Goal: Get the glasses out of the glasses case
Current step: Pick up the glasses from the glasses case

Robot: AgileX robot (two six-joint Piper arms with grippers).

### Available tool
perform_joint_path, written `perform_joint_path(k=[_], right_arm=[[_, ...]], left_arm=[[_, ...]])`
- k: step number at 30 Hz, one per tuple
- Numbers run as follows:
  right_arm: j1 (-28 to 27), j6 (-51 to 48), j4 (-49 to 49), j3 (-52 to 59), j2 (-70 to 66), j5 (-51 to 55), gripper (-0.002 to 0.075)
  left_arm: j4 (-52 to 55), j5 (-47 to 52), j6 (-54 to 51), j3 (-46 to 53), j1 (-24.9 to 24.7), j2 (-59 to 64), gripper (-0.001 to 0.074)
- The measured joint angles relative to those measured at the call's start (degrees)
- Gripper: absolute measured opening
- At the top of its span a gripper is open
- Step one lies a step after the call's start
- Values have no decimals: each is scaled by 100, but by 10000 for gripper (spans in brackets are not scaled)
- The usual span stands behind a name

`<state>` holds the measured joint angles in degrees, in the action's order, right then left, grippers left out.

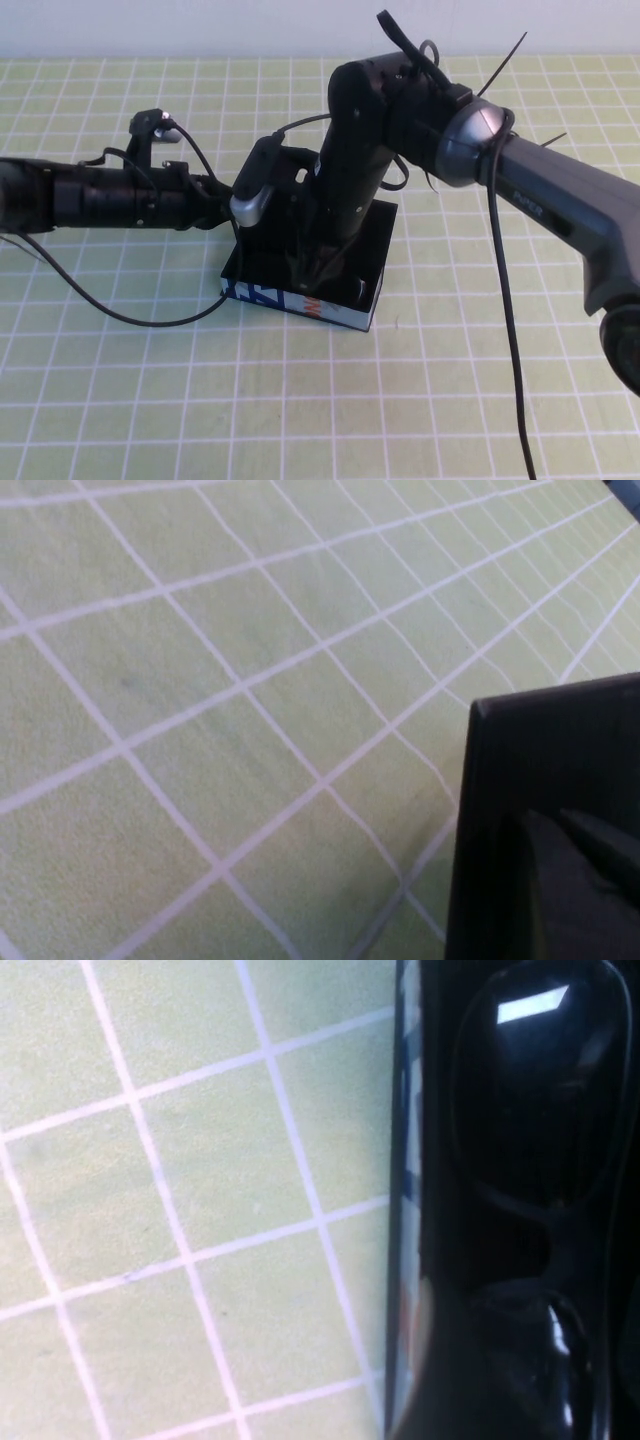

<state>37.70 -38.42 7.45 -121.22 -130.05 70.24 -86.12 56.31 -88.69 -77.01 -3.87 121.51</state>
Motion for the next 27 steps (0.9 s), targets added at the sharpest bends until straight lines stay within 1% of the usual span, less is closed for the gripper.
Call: perform_joint_path(k=[7, 27], right_arm=[[0, -95, 0, 0, -49, -235, 321], [0, -104, -91, 5, -381, -450, 321]], left_arm=[[-23, 0, 23, 0, 0, 23, -4], [-23, 0, 35, 0, 0, 23, -4]])
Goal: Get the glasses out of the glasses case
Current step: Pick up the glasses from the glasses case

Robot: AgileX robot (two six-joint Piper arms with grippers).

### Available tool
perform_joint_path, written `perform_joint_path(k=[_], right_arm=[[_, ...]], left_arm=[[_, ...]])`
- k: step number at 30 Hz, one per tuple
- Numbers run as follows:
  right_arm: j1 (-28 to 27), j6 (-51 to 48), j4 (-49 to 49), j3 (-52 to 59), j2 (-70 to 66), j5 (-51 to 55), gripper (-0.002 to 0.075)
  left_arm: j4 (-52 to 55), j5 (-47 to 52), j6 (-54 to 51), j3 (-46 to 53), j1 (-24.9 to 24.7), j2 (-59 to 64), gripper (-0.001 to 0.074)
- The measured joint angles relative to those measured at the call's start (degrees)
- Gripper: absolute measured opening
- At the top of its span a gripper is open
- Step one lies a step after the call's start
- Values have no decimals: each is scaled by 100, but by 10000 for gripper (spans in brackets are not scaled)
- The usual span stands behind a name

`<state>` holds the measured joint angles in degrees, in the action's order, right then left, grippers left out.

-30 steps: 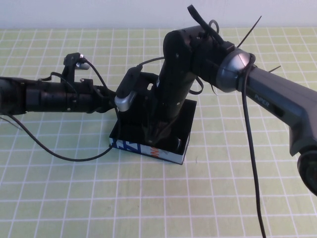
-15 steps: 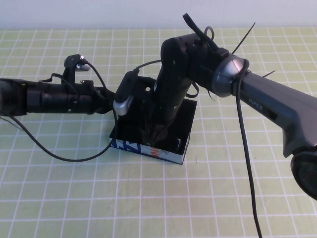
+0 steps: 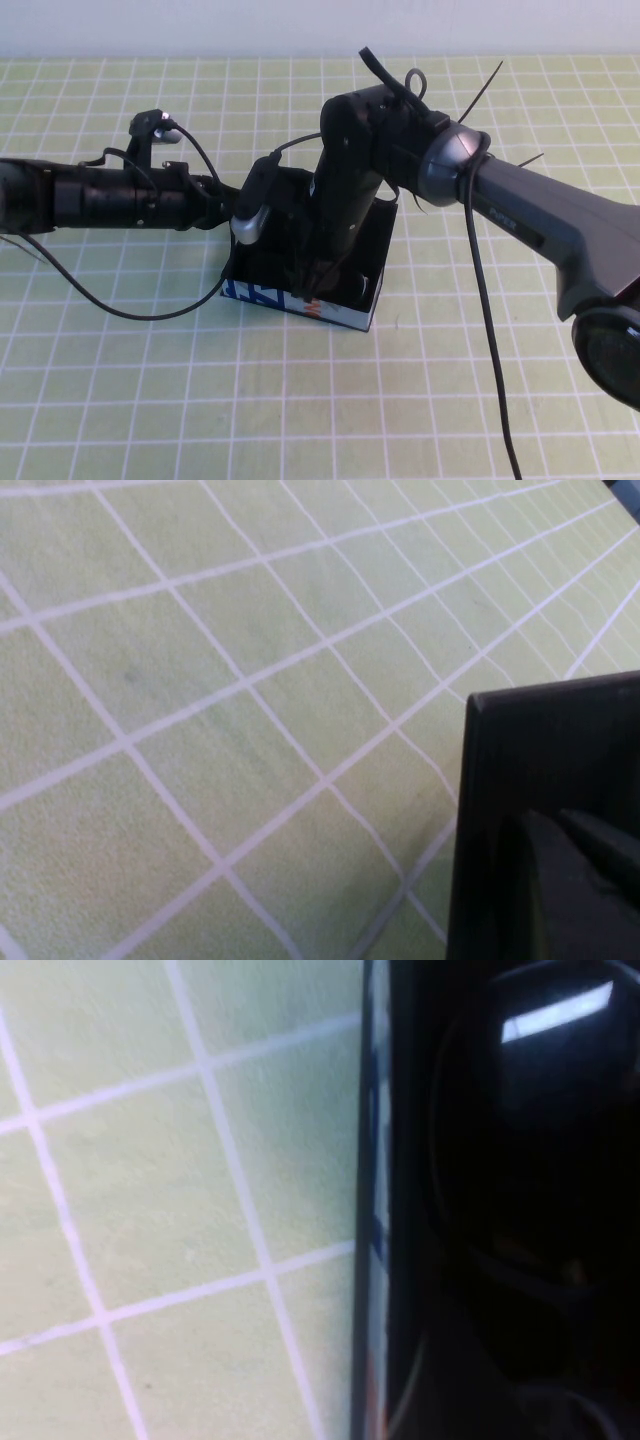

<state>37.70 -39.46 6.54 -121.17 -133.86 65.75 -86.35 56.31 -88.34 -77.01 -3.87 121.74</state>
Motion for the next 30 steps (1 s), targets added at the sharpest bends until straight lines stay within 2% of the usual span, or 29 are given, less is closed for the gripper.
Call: perform_joint_path(k=[7, 11, 14, 21, 30], right_arm=[[0, 0, -64, 0, -10, 0, 321], [0, 0, -64, 0, -44, 0, 294], [0, 0, -64, 0, -68, -33, 242], [10, 0, -61, 0, -28, -25, 61], [10, 145, -176, -367, -58, 433, 55]], left_arm=[[0, 9, 0, 0, 0, 0, -4], [0, 27, 0, 0, 0, 0, -4], [0, 74, 0, 0, 0, 0, -4], [0, 160, 0, 0, 0, 0, -4], [32, 351, 49, 0, 0, 0, -4]])
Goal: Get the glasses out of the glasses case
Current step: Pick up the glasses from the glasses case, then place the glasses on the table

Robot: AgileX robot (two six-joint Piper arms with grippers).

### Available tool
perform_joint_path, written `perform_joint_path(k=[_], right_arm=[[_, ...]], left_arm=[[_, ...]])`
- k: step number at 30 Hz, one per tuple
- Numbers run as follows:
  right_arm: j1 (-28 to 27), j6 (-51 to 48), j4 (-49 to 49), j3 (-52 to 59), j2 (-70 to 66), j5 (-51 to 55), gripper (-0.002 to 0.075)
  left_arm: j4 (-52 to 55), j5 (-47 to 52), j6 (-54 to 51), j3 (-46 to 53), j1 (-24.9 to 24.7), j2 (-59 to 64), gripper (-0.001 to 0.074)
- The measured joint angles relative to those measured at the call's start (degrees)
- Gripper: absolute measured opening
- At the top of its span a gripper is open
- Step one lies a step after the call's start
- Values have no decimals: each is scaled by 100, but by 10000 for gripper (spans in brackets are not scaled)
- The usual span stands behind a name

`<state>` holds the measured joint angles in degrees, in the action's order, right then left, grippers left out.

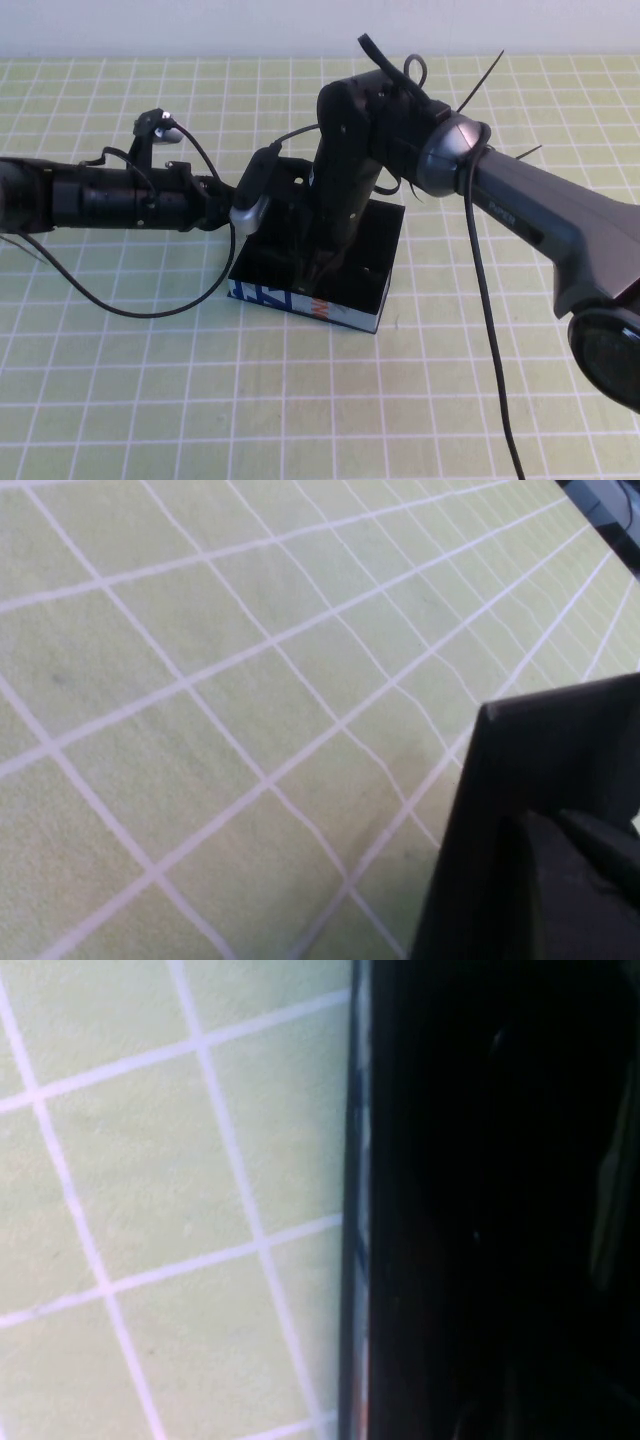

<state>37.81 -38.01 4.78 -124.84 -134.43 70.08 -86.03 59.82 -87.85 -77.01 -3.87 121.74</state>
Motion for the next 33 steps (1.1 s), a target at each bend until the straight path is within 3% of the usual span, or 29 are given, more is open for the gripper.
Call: perform_joint_path(k=[9, 17, 27, 33], right_arm=[[0, 543, -71, -329, 427, 79, 54], [-39, 1853, -511, -304, 1243, 144, 52], [-1461, 3282, -478, 768, 1925, 144, 52], [-2082, 3395, 195, 1746, 1925, -115, 52]], left_arm=[[463, -2, 370, 0, 36, -659, -4], [895, -292, 695, 71, 177, -1672, -4], [1012, -2092, 641, 1458, 179, -3300, -4], [205, -2434, 178, 2303, 179, -4084, -4]])
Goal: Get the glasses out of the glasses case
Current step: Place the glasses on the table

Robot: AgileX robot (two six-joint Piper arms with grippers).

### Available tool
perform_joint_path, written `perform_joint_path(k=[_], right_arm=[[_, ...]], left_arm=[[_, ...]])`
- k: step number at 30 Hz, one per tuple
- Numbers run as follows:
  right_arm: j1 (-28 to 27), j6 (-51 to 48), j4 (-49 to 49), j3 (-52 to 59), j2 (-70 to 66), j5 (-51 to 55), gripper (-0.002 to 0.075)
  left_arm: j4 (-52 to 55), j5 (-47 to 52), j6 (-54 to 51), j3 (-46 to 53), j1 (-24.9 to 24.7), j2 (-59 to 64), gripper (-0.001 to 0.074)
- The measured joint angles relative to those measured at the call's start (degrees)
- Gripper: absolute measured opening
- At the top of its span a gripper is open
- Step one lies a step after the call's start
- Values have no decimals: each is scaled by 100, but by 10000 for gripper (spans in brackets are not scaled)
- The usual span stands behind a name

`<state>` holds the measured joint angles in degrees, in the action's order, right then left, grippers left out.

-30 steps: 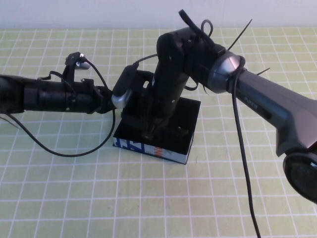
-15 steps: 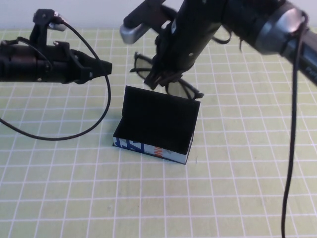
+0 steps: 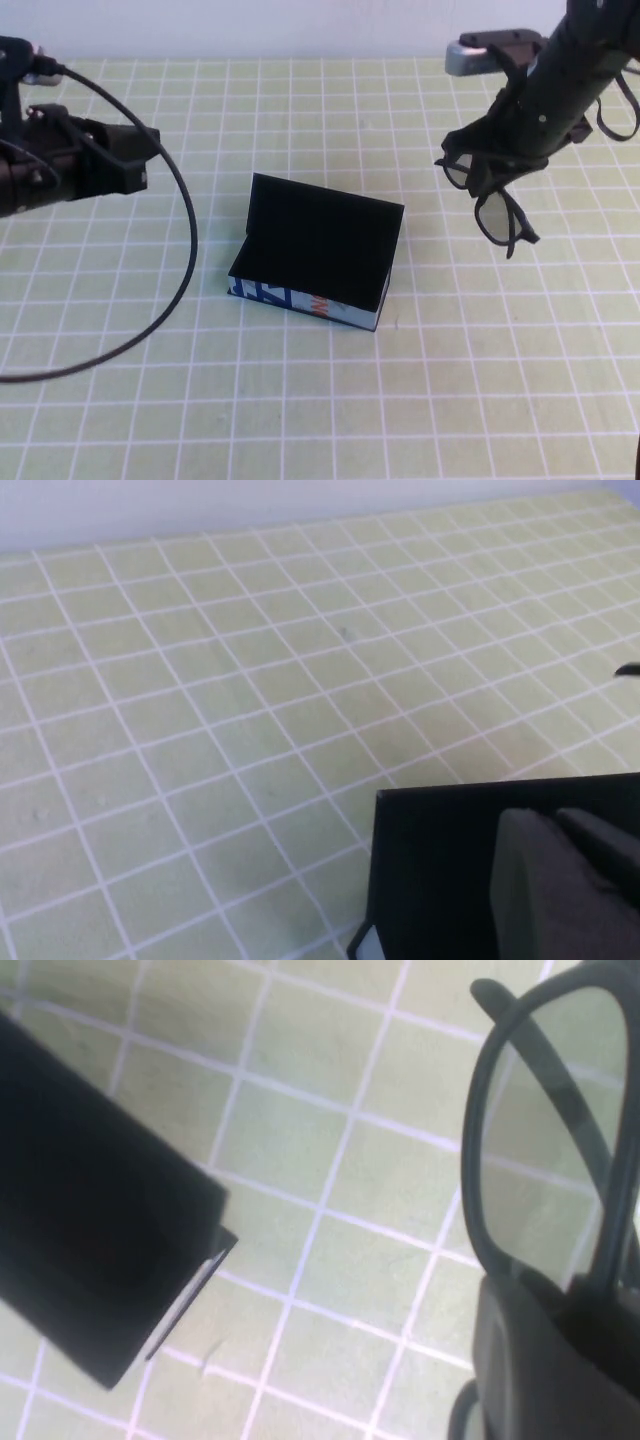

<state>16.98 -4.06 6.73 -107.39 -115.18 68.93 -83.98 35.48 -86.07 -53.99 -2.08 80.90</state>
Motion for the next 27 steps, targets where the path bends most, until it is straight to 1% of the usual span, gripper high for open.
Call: perform_joint_path(k=[6, 10, 16, 18, 23, 25, 27], right_arm=[[-75, 5, 375, 1058, 0, -986, 52], [-75, 14, 657, 1513, -51, -1512, 52], [-75, 27, 771, 1600, -273, -1680, 60], [-75, 27, 781, 1600, -339, -1702, 92], [-75, 27, 771, 1600, -427, -1714, 258], [-75, 27, 757, 1600, -438, -1714, 292], [-75, 27, 710, 1600, -438, -1686, 305]], left_arm=[[-1022, -351, -811, 1059, 0, -1059, -4], [-1169, -672, -1032, 1740, 0, -1915, -4], [-1208, -785, -1095, 2464, 0, -3016, -4], [-1208, -799, -1098, 2690, 0, -3372, -4], [-1208, -868, -1042, 3150, 0, -4361, -4], [-1208, -913, -965, 3283, 0, -4688, -4], [-1208, -969, -908, 3425, 0, -4975, -4]])
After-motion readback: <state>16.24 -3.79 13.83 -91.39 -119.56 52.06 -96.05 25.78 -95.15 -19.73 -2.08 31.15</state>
